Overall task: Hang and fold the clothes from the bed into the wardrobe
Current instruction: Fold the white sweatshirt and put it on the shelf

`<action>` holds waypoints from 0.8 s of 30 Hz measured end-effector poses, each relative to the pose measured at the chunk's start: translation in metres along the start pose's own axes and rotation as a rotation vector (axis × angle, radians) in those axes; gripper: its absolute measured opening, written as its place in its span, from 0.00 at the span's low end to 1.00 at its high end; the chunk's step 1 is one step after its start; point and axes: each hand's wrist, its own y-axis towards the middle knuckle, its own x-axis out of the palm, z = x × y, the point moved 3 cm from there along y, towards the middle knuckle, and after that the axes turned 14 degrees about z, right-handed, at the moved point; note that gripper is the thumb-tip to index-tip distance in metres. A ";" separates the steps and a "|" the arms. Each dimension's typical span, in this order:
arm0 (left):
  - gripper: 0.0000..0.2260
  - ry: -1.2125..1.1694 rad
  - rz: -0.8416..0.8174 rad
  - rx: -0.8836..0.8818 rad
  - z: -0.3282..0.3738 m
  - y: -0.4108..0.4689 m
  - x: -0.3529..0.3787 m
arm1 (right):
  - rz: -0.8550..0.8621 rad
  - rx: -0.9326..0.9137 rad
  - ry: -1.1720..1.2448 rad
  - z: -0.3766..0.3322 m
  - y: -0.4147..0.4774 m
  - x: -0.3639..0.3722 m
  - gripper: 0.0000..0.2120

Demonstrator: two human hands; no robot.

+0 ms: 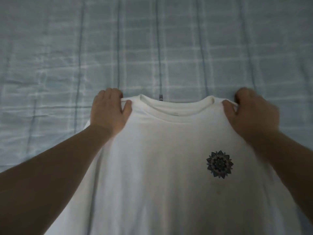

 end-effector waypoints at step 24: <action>0.22 -0.268 -0.109 0.143 0.072 -0.215 -0.188 | 0.037 -0.015 0.255 -0.070 -0.242 -0.188 0.20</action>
